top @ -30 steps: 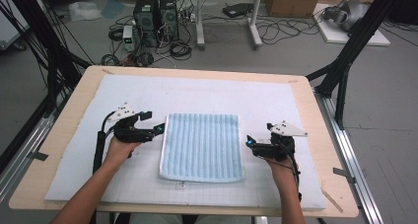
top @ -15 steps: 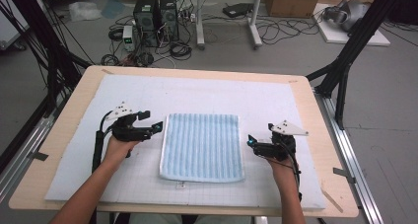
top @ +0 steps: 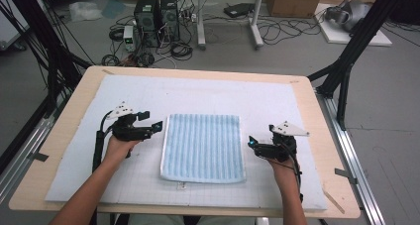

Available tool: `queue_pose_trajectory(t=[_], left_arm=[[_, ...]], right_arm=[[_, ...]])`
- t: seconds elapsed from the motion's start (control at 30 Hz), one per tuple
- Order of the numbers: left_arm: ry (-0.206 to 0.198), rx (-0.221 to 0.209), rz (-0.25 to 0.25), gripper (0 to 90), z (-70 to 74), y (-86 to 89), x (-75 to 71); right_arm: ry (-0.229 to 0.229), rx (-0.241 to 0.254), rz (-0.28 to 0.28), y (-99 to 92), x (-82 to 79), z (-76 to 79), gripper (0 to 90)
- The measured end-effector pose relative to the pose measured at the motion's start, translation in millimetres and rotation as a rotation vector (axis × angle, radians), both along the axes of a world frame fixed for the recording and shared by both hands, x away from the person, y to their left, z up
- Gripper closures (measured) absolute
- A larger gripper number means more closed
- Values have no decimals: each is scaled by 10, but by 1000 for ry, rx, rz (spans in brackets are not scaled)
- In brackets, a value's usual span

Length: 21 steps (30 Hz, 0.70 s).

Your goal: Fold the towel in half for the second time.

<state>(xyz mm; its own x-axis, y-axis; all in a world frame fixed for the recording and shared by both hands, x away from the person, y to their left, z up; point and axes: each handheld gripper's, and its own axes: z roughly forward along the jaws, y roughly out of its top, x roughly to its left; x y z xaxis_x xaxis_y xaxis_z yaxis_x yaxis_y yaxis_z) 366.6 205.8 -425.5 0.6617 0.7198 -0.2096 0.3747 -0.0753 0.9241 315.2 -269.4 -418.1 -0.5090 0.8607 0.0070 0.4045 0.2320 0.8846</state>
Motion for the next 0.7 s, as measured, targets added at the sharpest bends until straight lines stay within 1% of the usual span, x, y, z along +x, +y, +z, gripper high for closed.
queue_pose_trajectory(t=[0.03,0.07,0.1,0.13,0.2,0.23,0.3,0.33,0.4,0.47,0.5,0.53,0.7], left_arm=[[0,4,-1,224,11,-7,12],[-2,3,2,225,26,-17,28],[-5,1,6,225,46,-26,44],[-13,-10,13,227,61,-35,55],[-9,3,17,251,89,-58,93],[-5,7,22,254,99,-79,119],[4,31,28,255,121,-119,186],[14,38,29,256,133,-141,237],[28,41,30,256,139,-169,318],[32,38,21,254,113,-205,378],[48,60,15,254,94,-227,410],[49,73,16,254,69,-250,434],[81,129,0,260,-44,-355,525]], right_arm=[[2,3,-2,2,-9,1,117],[-6,5,0,-1,-12,0,117],[2,10,2,2,-22,0,117],[0,11,3,2,-21,-3,117],[6,17,1,0,-22,-3,117],[1,16,3,-5,-17,-3,117],[1,21,-1,-7,-18,1,117],[0,22,-2,-9,-18,0,117],[3,22,-4,-10,-15,-3,117],[2,22,-4,-10,-16,-1,117],[2,24,-4,-10,-17,0,117],[2,25,-1,-11,-15,-3,117],[14,24,5,-6,-10,-11,117]])
